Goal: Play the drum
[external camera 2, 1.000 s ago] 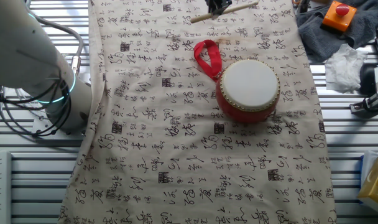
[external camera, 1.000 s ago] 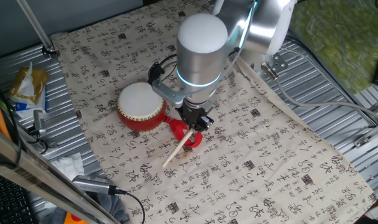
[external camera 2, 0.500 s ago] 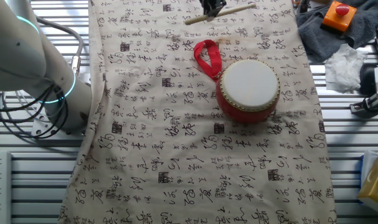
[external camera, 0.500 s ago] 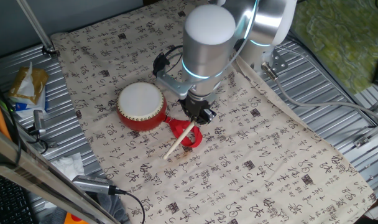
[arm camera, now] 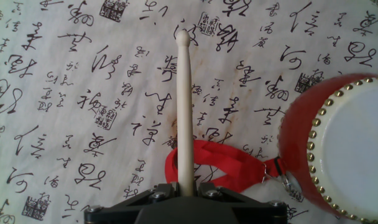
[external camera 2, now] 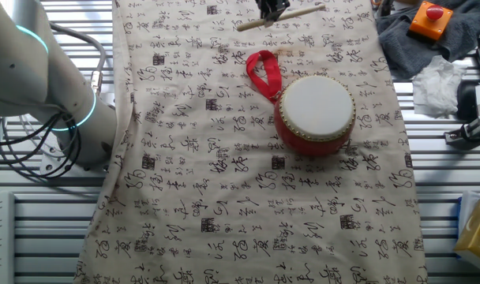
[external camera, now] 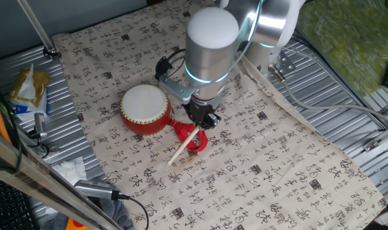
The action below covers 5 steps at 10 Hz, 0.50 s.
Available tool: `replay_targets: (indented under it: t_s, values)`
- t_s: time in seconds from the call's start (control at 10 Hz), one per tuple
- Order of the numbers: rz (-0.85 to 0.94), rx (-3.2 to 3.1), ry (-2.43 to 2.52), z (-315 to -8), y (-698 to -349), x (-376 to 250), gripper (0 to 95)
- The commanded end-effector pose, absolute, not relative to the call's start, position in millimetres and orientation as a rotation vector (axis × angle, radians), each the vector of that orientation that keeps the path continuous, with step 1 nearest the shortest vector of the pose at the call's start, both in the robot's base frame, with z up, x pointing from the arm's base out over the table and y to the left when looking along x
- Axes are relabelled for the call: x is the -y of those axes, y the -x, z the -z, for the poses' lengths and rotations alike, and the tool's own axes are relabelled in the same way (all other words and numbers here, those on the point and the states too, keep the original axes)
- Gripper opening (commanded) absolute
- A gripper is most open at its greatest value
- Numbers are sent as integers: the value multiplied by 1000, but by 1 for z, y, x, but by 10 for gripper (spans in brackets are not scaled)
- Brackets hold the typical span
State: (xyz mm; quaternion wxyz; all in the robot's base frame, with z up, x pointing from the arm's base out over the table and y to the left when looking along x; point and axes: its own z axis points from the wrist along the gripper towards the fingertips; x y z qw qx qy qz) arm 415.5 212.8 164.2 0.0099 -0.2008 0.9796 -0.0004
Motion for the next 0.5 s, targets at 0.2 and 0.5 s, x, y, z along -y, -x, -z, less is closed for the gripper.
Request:
replay_targets:
  t_s: [0.2, 0.5]
  values:
    - [-17, -3056, 614, -163, -417, -213, 0]
    - [-50, -3053, 605, -163, -417, -213, 0]
